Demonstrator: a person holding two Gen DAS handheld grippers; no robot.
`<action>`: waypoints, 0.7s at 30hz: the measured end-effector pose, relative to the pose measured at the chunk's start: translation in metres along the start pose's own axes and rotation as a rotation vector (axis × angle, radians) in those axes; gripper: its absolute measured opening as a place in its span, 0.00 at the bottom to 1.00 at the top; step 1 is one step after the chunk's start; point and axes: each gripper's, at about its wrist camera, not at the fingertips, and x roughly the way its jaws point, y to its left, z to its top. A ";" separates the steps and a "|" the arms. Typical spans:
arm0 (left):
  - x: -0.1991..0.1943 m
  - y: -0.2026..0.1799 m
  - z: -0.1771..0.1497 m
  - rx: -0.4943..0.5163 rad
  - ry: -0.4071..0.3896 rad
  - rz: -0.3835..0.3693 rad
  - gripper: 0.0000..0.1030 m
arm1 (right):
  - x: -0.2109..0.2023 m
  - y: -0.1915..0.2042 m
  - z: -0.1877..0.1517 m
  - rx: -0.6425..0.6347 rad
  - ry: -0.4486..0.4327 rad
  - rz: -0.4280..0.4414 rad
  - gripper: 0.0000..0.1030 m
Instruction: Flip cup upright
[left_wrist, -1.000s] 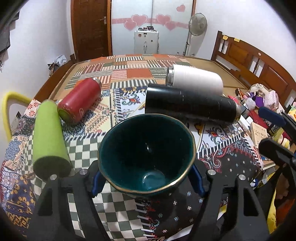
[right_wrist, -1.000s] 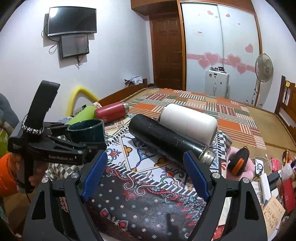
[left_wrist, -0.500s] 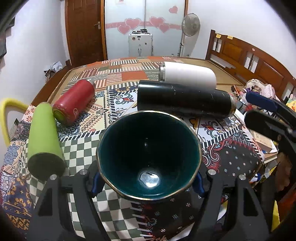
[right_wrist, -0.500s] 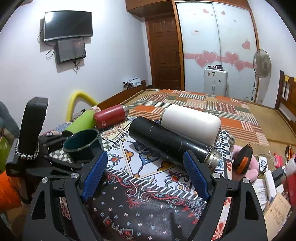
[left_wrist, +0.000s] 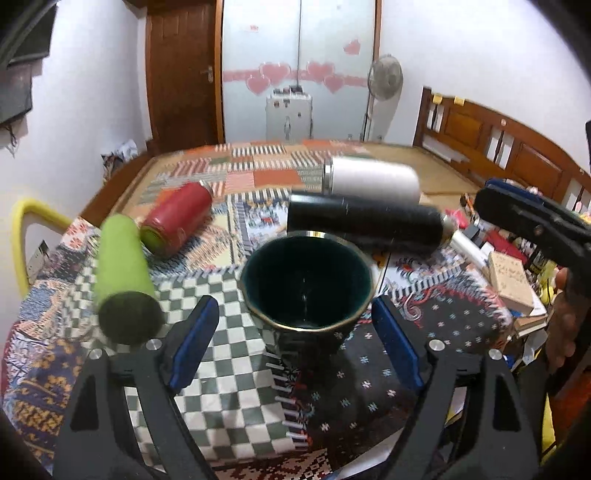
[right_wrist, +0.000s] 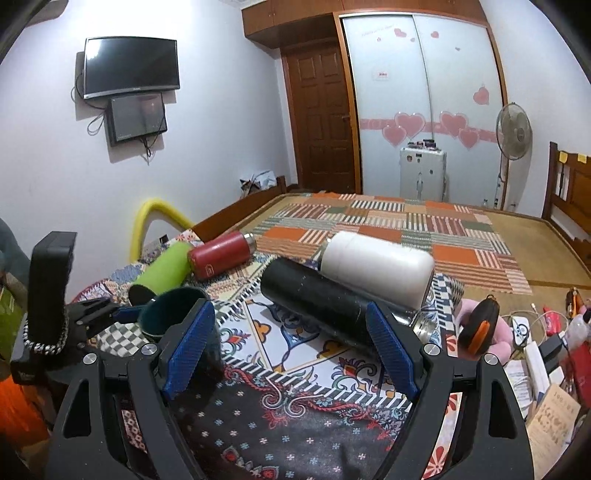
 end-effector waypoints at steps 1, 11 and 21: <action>-0.011 0.001 0.001 -0.005 -0.026 0.004 0.83 | -0.003 0.002 0.001 -0.002 -0.008 -0.003 0.80; -0.121 0.000 0.014 -0.031 -0.309 0.062 0.83 | -0.065 0.036 0.016 -0.015 -0.148 -0.032 0.81; -0.202 -0.007 0.006 -0.053 -0.497 0.080 0.84 | -0.131 0.076 0.020 -0.027 -0.309 -0.050 0.84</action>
